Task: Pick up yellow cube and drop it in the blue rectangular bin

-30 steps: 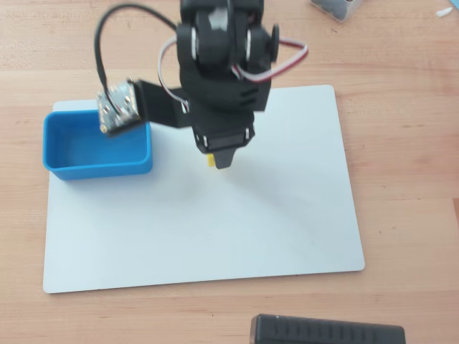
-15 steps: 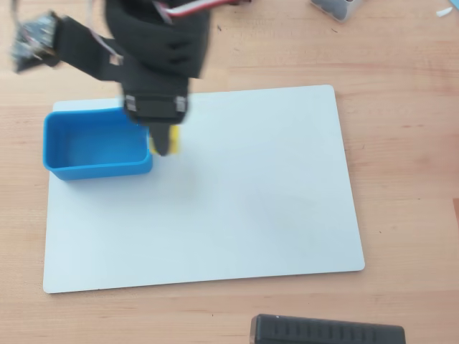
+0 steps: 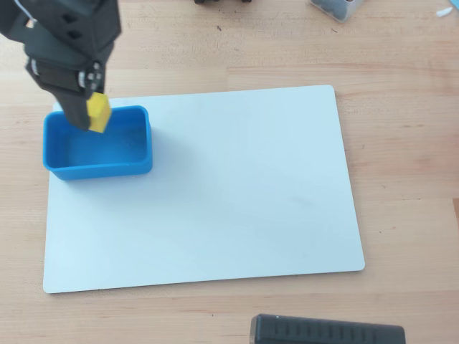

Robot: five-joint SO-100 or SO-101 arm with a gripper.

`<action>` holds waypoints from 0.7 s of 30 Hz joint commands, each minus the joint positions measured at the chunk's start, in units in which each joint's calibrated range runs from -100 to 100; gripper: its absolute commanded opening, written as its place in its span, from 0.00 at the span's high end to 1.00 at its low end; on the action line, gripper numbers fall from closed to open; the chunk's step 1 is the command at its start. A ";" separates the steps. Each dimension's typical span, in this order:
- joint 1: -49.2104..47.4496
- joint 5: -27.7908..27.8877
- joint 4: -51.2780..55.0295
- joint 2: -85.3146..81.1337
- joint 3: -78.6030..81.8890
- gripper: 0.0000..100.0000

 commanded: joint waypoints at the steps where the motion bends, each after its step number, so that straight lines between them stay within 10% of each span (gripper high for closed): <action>1: 2.65 0.73 -2.72 -1.31 -7.91 0.97; 21: -3.27 -0.24 -2.06 -4.75 -6.64 0.84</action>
